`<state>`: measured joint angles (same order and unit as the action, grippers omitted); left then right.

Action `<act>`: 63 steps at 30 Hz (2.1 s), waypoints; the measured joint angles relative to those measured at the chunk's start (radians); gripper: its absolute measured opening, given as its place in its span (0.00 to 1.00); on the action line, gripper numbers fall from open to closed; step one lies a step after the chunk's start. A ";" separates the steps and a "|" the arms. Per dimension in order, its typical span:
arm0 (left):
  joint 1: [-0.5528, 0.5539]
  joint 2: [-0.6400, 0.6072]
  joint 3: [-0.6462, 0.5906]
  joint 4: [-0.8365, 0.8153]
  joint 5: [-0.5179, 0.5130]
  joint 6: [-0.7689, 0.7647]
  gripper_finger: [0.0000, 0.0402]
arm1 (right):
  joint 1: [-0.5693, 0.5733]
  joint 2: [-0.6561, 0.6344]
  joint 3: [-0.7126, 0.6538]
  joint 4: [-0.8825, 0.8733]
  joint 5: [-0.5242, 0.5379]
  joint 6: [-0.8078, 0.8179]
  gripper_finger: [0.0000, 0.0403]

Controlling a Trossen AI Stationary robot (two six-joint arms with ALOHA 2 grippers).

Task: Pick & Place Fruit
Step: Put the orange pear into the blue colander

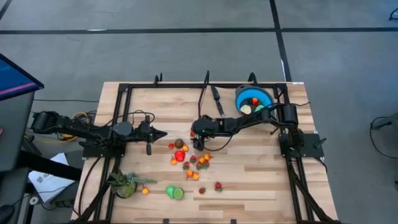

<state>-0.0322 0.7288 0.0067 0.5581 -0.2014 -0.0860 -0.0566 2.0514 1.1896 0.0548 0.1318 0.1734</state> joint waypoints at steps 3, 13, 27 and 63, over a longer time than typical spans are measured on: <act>0.000 0.000 0.000 0.000 0.000 0.001 0.00 | -0.010 0.000 0.000 -0.001 0.000 -0.008 0.75; 0.000 0.000 0.000 0.000 0.000 0.002 0.00 | -0.015 0.063 0.002 0.079 -0.033 -0.029 0.75; 0.000 0.000 0.000 0.000 0.000 0.002 0.00 | -0.016 0.060 0.000 0.084 -0.038 -0.023 0.75; 0.000 0.000 0.000 0.001 0.000 -0.001 0.00 | -0.017 0.048 -0.001 0.064 -0.038 -0.024 0.33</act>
<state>-0.0322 0.7288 0.0065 0.5587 -0.2016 -0.0866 -0.0734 2.0994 1.1890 0.1193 0.0937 0.1494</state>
